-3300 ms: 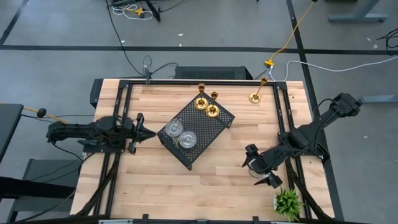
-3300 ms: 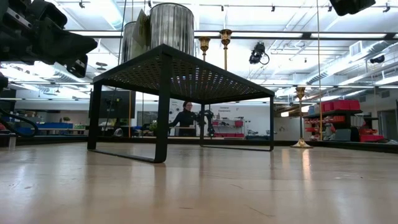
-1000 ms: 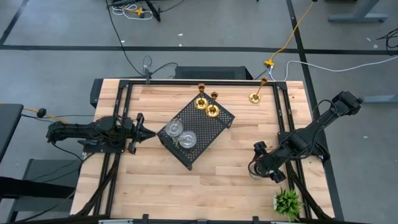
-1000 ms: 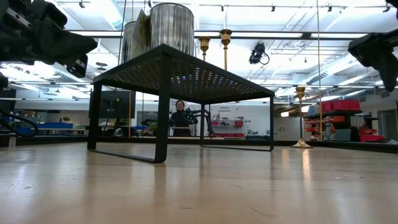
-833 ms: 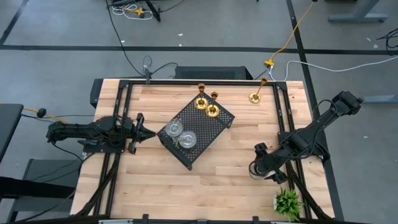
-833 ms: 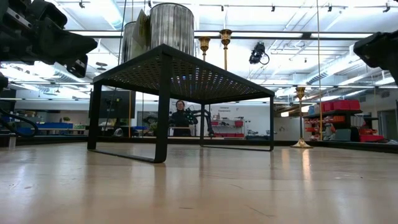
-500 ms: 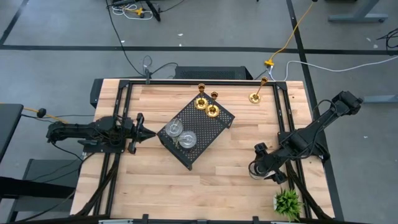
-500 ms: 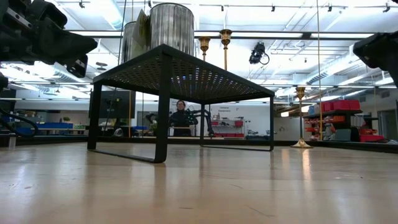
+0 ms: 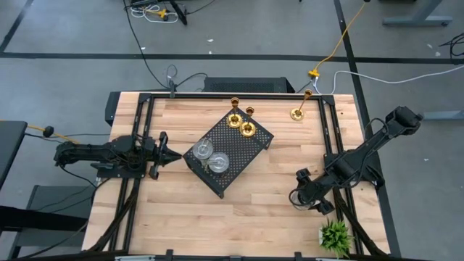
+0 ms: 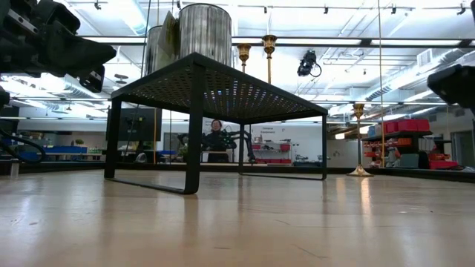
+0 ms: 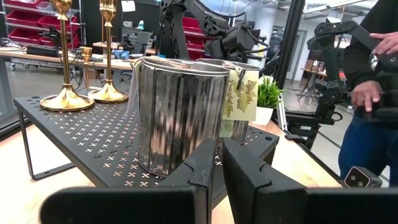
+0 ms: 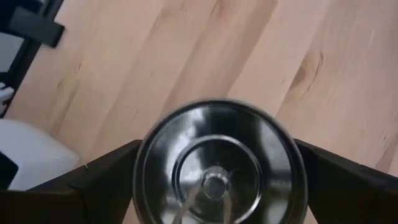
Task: Pick & Place candle stick holders
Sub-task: Put the scented candle on the shelf aligned with the other silver scented candle
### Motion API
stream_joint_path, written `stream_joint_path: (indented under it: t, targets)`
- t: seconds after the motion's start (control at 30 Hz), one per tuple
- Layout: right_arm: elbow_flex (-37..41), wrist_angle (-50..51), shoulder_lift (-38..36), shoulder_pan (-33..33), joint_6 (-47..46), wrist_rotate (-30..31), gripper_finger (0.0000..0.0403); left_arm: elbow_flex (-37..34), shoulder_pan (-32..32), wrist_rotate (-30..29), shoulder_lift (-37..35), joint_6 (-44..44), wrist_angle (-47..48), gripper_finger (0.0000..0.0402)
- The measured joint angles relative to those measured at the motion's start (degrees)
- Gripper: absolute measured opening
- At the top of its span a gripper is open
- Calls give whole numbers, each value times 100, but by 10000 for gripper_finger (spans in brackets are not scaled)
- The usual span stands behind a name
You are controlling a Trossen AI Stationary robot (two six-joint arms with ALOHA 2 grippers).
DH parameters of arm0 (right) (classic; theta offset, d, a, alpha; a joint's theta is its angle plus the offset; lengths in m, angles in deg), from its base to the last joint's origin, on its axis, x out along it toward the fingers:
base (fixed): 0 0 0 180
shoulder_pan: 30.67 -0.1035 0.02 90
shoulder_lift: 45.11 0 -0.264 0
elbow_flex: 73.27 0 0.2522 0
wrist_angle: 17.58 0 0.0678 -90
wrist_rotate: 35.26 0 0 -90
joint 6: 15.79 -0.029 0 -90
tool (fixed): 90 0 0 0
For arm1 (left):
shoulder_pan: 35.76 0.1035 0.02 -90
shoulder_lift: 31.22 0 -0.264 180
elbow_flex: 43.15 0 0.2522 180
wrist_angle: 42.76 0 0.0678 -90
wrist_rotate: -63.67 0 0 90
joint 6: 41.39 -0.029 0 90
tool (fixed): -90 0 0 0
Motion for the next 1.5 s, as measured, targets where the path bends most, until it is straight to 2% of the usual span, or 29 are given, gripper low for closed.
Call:
stream_joint_path:
  t: [0.5,0.8,1.0,1.23,1.5]
  targets:
    - [188,-141,-1,0,-84,160,400,0,0,0,-2,0,0,39]
    - [188,-233,-1,0,-82,179,371,-1,2,-1,0,0,0,39]
    - [155,-323,-1,9,-82,172,374,0,2,0,-1,0,0,39]
    - [-215,-268,1,20,-56,150,369,0,2,0,0,0,0,39]
    - [-1144,345,127,268,199,111,369,0,2,0,0,0,0,39]
